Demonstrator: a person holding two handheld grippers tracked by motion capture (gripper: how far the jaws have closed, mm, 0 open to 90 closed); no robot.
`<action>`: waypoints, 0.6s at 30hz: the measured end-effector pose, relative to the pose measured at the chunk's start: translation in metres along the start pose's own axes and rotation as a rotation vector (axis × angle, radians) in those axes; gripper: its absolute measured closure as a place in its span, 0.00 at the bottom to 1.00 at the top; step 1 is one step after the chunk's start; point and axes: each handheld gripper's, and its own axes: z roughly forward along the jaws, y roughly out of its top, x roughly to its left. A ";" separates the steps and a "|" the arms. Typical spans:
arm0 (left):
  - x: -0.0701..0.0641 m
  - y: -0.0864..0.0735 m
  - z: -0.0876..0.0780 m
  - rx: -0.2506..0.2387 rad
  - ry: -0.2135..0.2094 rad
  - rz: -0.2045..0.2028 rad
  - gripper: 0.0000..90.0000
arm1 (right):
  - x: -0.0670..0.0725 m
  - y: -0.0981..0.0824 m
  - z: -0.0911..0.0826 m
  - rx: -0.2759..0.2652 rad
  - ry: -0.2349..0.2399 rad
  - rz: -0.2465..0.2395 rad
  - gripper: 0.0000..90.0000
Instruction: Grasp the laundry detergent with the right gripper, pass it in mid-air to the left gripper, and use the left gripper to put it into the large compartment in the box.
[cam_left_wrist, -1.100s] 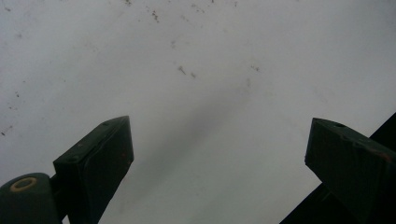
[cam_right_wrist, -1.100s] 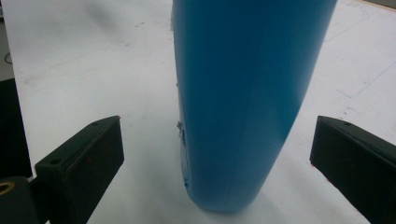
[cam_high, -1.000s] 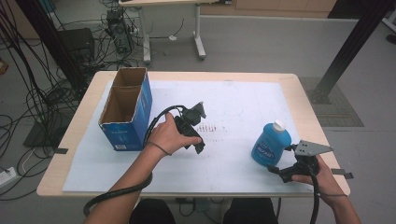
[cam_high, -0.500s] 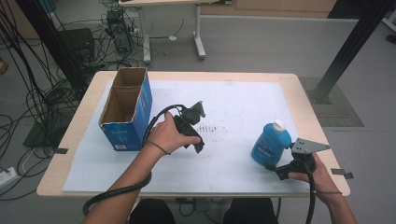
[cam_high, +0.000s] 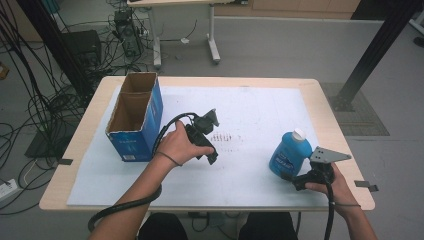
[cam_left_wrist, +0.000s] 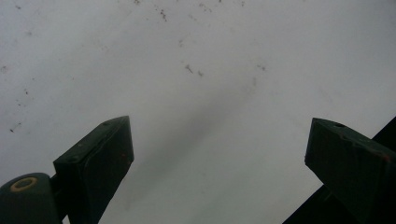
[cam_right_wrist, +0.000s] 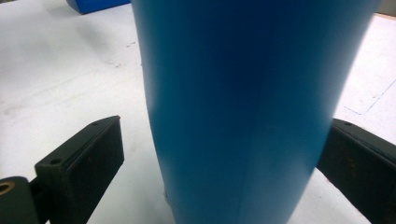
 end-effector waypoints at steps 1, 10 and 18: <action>0.000 0.000 0.000 -0.001 0.002 -0.002 0.09 | 0.000 0.000 0.001 0.000 -0.001 0.002 0.03; 0.000 0.000 0.000 0.000 0.005 -0.002 0.09 | -0.001 -0.002 0.001 -0.011 -0.002 0.011 0.03; 0.000 0.001 0.001 0.001 0.006 -0.001 0.09 | -0.001 -0.004 0.001 -0.014 0.002 0.013 0.03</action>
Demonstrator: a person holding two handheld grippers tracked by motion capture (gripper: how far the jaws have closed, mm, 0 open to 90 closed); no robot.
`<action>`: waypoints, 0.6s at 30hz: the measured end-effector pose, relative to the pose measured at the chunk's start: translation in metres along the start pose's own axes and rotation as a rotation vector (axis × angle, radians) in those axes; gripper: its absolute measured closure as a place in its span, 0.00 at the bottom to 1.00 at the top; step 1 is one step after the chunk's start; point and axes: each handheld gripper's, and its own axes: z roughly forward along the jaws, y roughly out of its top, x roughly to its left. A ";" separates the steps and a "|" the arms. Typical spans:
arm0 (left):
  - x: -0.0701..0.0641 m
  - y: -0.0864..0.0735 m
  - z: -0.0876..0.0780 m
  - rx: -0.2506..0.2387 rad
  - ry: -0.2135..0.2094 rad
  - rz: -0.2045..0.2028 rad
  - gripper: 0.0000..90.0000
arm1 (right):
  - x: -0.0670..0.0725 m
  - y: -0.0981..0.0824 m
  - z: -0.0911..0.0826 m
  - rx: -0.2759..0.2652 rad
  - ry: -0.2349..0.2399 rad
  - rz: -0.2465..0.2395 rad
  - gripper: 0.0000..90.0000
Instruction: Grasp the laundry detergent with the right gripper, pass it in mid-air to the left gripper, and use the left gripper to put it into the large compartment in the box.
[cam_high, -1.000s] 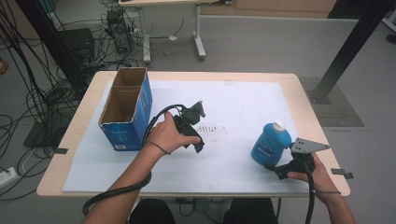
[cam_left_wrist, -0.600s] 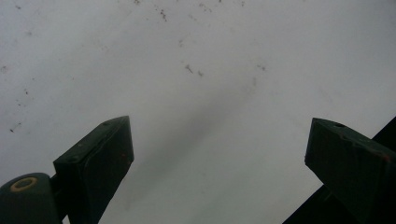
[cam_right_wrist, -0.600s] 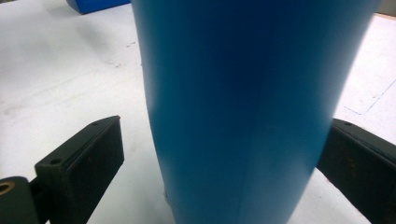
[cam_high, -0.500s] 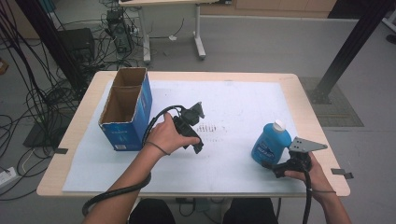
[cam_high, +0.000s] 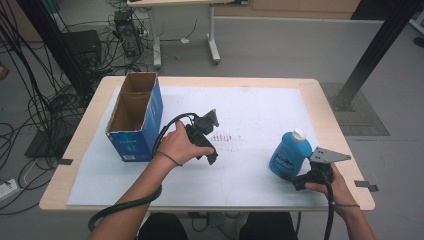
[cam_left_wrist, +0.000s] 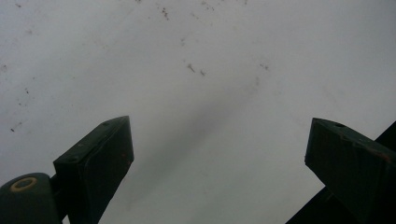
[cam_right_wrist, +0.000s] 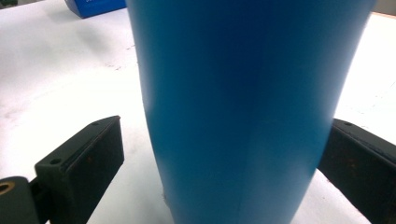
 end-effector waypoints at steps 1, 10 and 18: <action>0.000 0.000 0.000 0.000 0.000 0.000 0.09 | 0.000 0.000 0.000 -0.001 -0.001 0.000 0.03; 0.000 0.000 0.000 0.000 -0.001 0.002 0.09 | 0.000 -0.002 -0.001 -0.007 0.001 0.005 0.03; -0.001 0.001 -0.001 -0.006 -0.004 0.003 0.09 | 0.000 -0.002 -0.002 -0.007 -0.001 0.004 0.03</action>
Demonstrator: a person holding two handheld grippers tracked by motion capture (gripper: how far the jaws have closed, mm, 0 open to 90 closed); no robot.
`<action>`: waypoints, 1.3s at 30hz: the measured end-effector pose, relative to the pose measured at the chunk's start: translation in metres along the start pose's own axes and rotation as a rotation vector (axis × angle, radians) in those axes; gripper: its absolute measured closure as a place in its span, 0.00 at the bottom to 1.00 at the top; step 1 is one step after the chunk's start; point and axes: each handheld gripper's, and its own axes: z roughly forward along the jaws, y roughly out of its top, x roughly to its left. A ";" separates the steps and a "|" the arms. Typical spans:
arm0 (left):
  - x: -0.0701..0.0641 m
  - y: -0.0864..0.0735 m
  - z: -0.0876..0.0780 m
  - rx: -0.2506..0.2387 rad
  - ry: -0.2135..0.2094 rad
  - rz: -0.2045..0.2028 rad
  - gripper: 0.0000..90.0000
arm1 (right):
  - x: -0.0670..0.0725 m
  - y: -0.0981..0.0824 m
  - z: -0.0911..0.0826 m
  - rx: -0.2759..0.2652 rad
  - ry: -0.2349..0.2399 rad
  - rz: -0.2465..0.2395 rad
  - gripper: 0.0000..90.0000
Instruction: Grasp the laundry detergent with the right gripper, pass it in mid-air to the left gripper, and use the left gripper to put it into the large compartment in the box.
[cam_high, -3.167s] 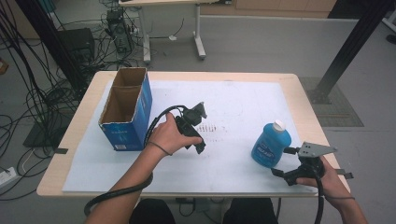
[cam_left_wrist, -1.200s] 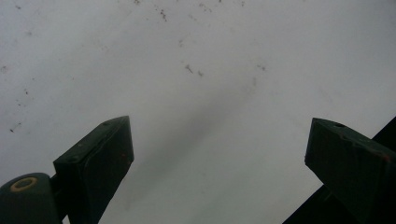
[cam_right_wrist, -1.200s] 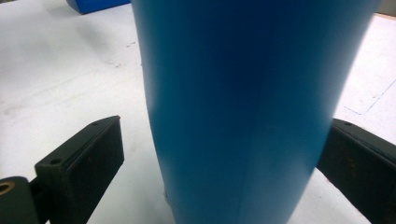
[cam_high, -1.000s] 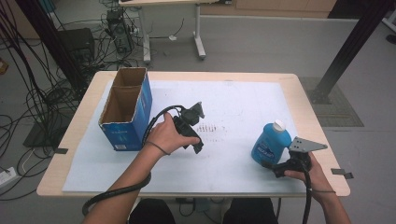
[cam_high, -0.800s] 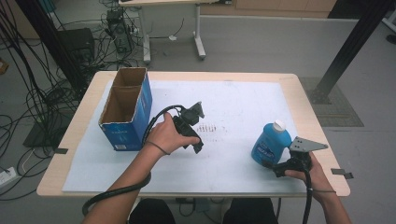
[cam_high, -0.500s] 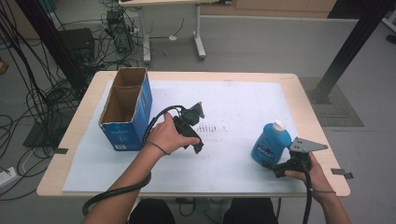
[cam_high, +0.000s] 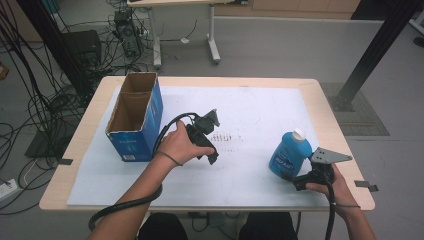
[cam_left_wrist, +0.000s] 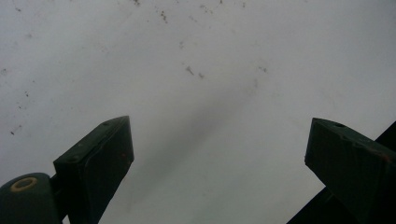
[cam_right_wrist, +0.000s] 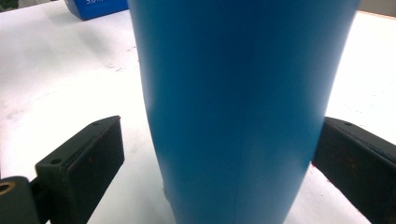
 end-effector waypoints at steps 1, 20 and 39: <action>0.000 0.000 0.000 0.000 0.001 -0.001 0.09 | 0.000 0.000 0.000 -0.002 0.000 0.000 0.03; -0.001 0.000 -0.001 0.001 0.007 -0.001 0.09 | 0.000 0.000 -0.002 -0.002 0.000 -0.001 0.03; -0.001 0.000 -0.001 0.001 0.006 0.002 0.09 | 0.000 0.000 -0.001 0.000 0.001 0.002 0.03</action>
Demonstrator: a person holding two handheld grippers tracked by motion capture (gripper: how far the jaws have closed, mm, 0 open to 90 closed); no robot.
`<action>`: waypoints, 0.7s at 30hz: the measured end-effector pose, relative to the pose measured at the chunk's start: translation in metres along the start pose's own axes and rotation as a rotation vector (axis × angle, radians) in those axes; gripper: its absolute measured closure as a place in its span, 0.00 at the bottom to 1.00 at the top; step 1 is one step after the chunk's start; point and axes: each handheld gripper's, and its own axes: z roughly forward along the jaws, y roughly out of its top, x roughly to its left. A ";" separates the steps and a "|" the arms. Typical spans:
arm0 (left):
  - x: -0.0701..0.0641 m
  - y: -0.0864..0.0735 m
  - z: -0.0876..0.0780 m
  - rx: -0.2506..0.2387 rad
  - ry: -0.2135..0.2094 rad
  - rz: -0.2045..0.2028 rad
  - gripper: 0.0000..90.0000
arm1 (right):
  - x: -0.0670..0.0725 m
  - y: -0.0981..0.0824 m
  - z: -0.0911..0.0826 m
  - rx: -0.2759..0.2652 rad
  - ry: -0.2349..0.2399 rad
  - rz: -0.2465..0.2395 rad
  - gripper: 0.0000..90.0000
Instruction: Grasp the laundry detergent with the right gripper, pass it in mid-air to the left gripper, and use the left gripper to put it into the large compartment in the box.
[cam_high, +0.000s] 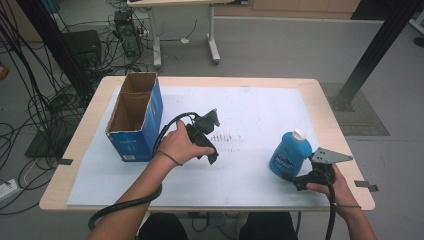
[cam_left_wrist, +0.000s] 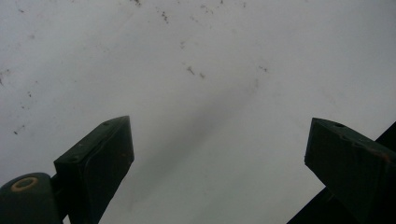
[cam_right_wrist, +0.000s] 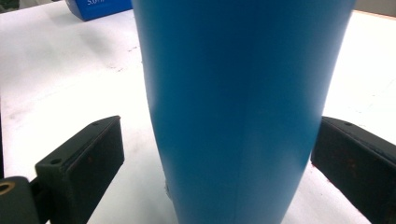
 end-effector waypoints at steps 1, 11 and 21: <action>0.000 0.000 0.000 0.001 0.000 0.000 0.09 | 0.000 0.000 0.000 0.001 0.000 -0.001 0.03; 0.000 0.001 0.000 0.001 0.000 0.003 0.09 | 0.000 0.001 0.001 -0.001 0.003 0.000 0.03; 0.000 0.001 -0.001 -0.002 0.000 0.004 0.09 | 0.001 0.001 0.001 0.000 0.003 0.001 0.03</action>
